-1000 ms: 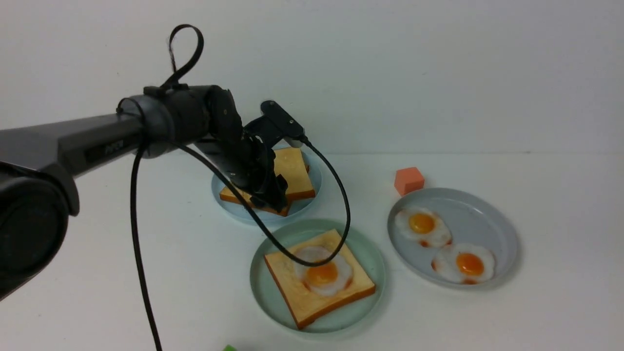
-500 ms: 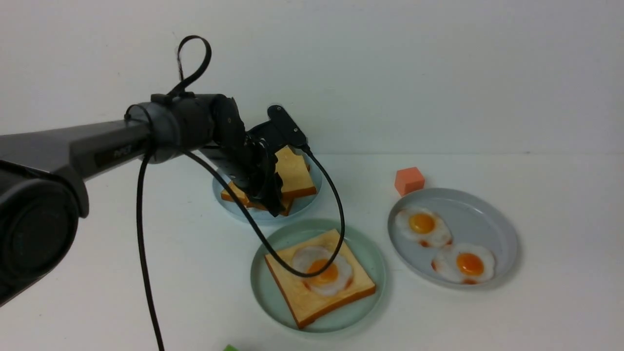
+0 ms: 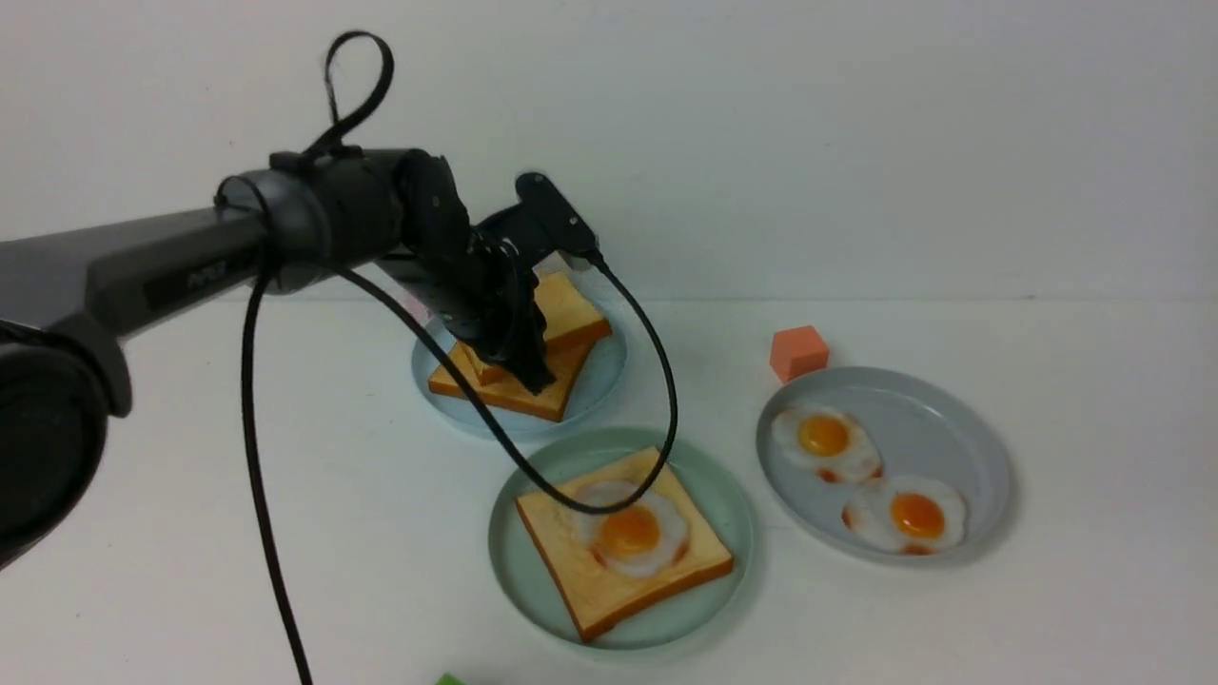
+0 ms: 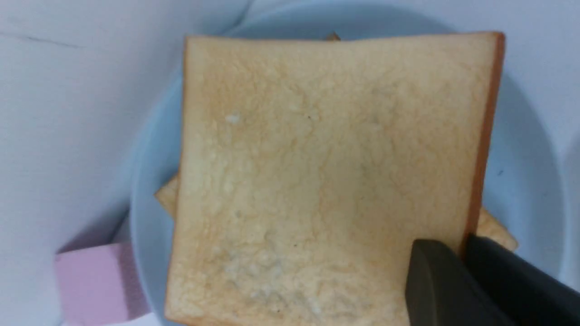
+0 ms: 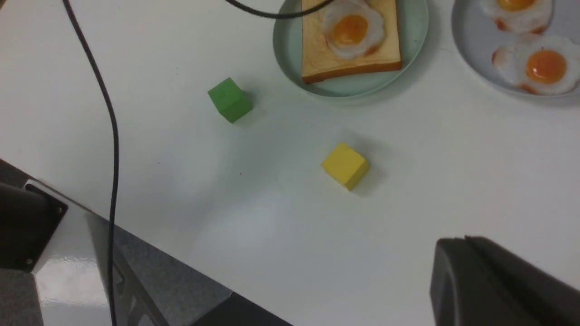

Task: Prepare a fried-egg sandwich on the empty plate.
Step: Use the left arm to grab a slice of bread, then use the left arm to place a slice of bread on the fried egg in the middle

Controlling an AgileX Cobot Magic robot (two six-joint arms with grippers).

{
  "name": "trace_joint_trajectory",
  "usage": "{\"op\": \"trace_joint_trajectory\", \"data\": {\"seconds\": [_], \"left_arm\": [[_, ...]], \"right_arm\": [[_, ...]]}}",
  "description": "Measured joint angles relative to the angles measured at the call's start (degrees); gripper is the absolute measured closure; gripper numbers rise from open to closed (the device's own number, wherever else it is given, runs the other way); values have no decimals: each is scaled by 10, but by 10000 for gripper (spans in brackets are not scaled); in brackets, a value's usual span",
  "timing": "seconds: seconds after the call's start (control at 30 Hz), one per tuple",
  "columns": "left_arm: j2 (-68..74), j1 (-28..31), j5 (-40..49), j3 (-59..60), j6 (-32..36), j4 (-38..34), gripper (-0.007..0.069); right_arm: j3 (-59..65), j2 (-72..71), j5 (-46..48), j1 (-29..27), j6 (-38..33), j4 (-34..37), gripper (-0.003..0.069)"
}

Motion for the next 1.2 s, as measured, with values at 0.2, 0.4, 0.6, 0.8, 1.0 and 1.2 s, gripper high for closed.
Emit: {"op": "trace_joint_trajectory", "data": {"seconds": [0.2,0.4,0.6,0.8,1.0,1.2], "left_arm": [[-70,0,46,0,-29,-4,604],[-138,-24,95,59,-70,-6,604],[-209,-128,62,206,-125,-3,607],[-196,-198,25,260,-210,77,607],[-170,-219,1,261,-255,112,607],[-152,-220,2,261,-257,93,579]], "right_arm": [[0,0,0,0,-9,1,625],[0,-2,0,0,-16,-15,618],[0,-23,0,0,-17,-63,610],[0,-44,0,0,-17,-83,605],[0,-51,0,0,-17,-84,599],[0,-51,0,0,-17,-85,593]]}}
